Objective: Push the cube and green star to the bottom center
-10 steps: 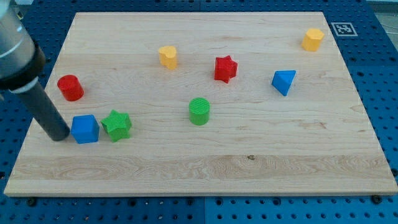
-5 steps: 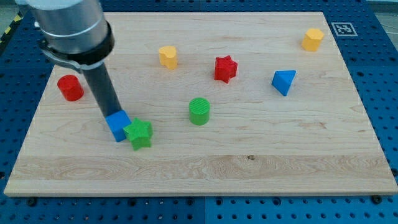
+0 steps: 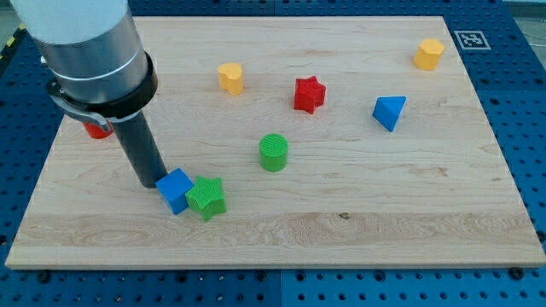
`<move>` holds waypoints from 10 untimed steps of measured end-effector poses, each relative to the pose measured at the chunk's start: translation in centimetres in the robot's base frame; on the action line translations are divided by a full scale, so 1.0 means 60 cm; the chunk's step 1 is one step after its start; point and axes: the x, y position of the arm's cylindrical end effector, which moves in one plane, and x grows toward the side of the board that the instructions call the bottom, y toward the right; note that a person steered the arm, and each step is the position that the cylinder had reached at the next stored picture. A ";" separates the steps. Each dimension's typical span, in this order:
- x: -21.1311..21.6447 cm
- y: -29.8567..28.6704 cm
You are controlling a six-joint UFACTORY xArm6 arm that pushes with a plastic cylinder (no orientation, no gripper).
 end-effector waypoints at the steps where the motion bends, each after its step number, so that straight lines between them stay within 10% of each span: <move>1: 0.011 0.007; 10: 0.086 0.193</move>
